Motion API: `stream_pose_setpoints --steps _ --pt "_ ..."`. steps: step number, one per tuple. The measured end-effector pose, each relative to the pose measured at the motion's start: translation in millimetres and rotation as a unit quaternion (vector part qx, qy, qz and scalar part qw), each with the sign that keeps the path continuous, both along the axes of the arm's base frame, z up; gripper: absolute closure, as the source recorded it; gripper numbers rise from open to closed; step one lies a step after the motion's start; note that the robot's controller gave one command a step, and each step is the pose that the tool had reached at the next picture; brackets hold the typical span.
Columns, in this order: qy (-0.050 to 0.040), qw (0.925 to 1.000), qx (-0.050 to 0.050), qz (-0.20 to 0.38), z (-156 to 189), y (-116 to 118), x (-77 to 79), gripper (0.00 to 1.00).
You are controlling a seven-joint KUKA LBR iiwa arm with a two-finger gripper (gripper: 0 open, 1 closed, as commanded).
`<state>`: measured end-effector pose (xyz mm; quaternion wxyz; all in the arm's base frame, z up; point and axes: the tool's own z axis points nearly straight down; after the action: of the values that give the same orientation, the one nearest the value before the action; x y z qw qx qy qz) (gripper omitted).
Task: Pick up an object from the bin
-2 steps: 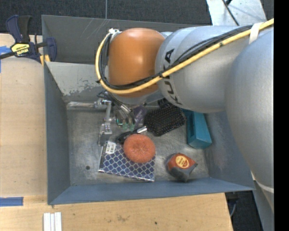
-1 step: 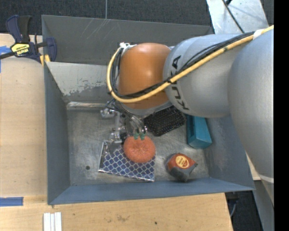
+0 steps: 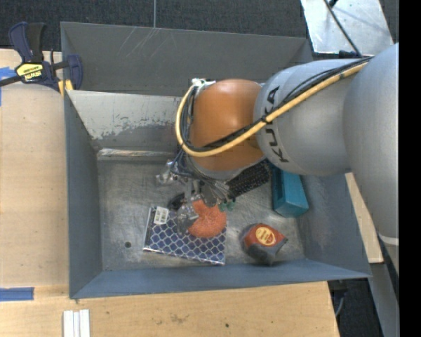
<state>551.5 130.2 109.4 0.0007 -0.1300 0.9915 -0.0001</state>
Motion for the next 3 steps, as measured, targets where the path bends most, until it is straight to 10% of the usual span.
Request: stream_pose_setpoints --steps 1,2,3 --pt "-0.0008 0.9999 0.0 -0.017 -22.4 -15.4 -10.5 0.0" --pt "-0.0132 0.9938 0.004 0.111 -31.8 -29.5 -16.2 1.0" --pt "-0.013 0.9938 0.004 0.11 -31.8 -29.5 -16.2 1.0"
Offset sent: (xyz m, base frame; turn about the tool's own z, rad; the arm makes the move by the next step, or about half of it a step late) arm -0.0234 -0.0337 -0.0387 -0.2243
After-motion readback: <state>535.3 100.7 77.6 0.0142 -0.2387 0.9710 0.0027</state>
